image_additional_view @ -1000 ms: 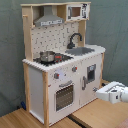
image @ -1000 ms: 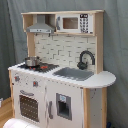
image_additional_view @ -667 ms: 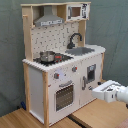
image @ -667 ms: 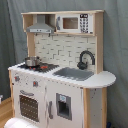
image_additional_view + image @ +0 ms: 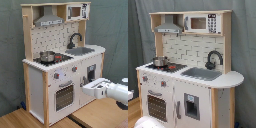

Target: Play with the kitchen

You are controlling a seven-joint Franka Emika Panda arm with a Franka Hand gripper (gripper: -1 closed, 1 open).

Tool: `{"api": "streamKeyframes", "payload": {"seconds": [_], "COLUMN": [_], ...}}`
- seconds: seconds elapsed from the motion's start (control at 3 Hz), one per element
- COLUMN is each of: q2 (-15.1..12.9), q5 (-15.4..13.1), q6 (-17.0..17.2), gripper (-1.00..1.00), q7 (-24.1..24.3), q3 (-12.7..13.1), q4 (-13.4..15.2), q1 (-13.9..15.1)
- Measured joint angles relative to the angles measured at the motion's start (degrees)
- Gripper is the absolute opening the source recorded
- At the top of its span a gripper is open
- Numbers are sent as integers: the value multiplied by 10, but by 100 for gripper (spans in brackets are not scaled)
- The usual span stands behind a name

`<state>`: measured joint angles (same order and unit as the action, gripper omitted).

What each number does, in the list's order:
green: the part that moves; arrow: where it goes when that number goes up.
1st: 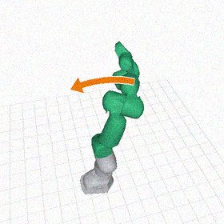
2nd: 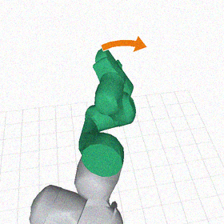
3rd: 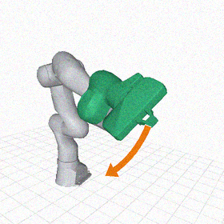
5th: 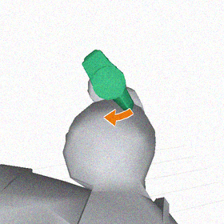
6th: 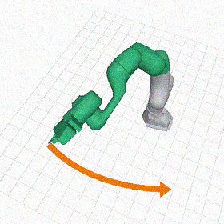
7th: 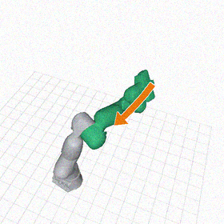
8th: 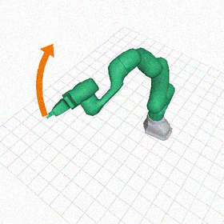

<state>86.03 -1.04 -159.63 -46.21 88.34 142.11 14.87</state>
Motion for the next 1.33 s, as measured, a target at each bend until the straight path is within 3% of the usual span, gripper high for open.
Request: {"api": "streamKeyframes", "payload": {"seconds": [0.67, 1.0, 1.33], "q2": [0, 0, 0], "q5": [-2, -2, -4], "q6": [-59, -79, -120], "gripper": [100, 100, 100], "q7": [-25, -27, -28], "q3": [-29, -33, -22], "q4": [-38, -68, -77], "q1": [89, 137, 180]}}
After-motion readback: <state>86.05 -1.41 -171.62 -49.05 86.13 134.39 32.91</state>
